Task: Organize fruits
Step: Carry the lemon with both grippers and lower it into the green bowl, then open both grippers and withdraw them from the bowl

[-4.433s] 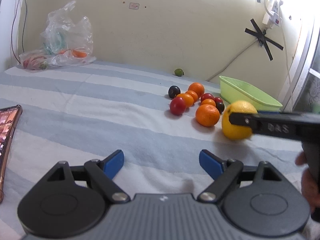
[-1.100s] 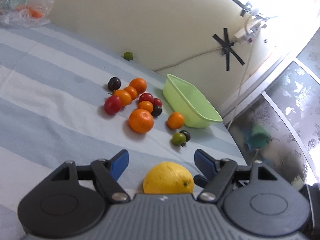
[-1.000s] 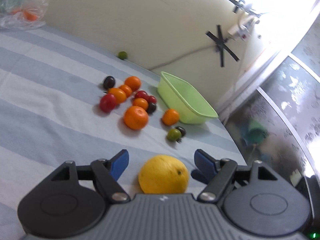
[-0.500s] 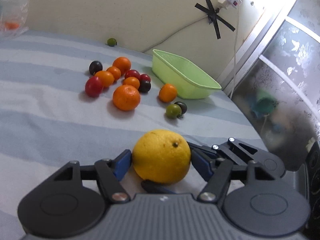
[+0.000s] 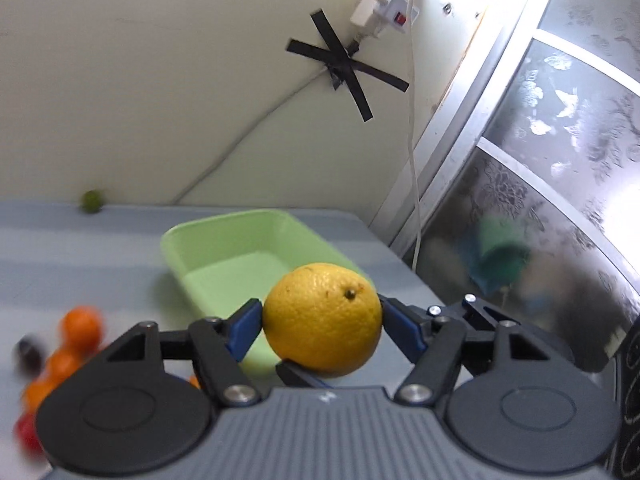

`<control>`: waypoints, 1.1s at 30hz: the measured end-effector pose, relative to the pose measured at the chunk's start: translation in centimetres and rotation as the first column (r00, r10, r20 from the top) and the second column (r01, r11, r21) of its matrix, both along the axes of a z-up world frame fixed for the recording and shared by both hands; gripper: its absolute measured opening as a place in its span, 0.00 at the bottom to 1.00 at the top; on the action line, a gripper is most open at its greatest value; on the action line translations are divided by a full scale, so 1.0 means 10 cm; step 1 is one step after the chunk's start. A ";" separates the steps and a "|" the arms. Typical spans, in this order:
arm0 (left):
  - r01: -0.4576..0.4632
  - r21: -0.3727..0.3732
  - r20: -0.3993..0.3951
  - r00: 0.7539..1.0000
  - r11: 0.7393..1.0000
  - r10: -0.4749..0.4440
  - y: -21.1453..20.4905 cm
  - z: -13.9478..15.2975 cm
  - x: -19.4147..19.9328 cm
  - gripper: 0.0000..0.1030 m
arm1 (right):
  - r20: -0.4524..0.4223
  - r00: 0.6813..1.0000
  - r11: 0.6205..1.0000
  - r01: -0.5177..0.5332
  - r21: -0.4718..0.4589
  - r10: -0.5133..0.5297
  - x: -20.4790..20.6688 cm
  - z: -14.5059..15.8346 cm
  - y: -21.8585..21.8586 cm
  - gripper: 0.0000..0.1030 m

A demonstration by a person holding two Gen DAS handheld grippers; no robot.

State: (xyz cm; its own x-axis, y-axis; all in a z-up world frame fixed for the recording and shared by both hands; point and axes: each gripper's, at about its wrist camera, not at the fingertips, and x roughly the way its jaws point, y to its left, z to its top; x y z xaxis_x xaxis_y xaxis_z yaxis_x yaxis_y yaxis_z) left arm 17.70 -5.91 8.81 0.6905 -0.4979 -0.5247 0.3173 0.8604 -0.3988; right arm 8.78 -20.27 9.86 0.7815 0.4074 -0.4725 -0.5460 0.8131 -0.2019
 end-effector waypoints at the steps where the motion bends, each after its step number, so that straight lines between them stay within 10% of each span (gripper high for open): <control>1: 0.003 -0.005 -0.011 1.000 1.000 -0.003 -0.06 -0.03 0.13 0.66 | -0.008 1.000 1.000 0.017 -0.005 -0.017 0.15 0.00 -0.05 0.63; 16: -0.010 -0.019 -0.185 0.983 1.000 0.006 -0.51 -0.64 1.01 0.66 | -0.170 0.980 0.993 0.111 0.027 -0.105 1.21 -0.50 -0.51 0.65; 25: 0.025 -0.123 0.110 0.994 0.992 -0.012 0.13 0.07 -0.21 0.69 | -0.051 0.983 0.969 0.185 0.164 -0.179 0.58 -0.24 -0.65 0.57; 33: -0.266 0.013 0.181 0.949 0.964 0.259 1.01 -0.10 -1.41 0.69 | -0.138 0.983 0.944 0.155 0.290 -0.119 -0.18 -0.29 -0.46 0.21</control>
